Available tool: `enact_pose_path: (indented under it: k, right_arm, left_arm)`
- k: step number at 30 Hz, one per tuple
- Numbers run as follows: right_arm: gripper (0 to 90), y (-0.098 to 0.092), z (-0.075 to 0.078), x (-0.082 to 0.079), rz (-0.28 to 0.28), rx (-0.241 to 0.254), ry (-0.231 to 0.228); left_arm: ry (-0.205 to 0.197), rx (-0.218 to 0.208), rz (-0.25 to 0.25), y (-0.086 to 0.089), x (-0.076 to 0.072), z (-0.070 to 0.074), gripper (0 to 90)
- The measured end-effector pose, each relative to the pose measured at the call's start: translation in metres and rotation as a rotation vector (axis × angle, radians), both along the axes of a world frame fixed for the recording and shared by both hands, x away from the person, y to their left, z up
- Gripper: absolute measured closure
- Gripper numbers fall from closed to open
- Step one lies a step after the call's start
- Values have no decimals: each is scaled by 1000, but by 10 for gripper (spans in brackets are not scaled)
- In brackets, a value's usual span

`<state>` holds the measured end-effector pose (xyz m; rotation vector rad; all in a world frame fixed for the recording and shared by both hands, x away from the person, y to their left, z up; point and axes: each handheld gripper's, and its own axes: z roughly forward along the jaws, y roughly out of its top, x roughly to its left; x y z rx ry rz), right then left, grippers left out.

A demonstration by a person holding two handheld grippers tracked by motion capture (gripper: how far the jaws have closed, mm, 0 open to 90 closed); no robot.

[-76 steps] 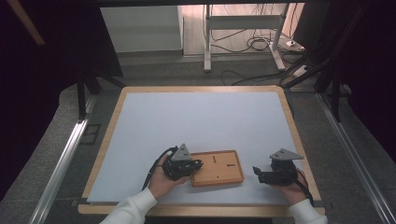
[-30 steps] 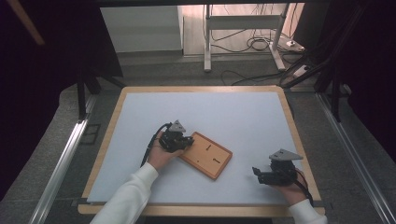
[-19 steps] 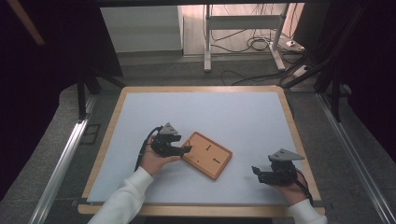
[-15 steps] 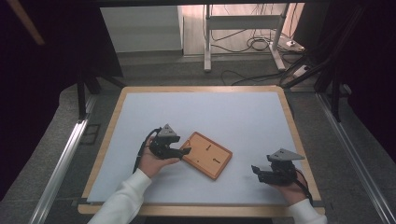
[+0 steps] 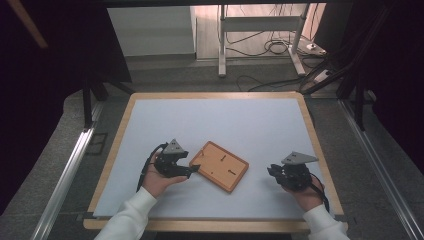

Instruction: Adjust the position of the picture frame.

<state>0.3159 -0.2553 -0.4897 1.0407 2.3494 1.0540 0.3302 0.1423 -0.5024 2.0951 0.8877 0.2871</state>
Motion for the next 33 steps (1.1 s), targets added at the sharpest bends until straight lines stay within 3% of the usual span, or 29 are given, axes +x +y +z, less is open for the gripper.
enact_pose_path:
  k: [2,8,13,25,33]
  right_arm:
    - [894,4,2,5,14,-3,4]
    - [897,24,5,25,16,-39,-9]
    - [898,41,-6,49,12,-56,16]
    - [898,55,-22,53,62,-69,58]
    - [898,63,-27,53,84,-90,58]
  left_arm:
    - [-3,-1,-3,0,0,1,289]
    - [-8,-14,-4,3,-1,3,289]
    - [-9,-16,-8,3,0,2,289]
    - [-4,-9,-8,3,1,0,289]
    - [-3,-9,-6,3,2,-1,289]
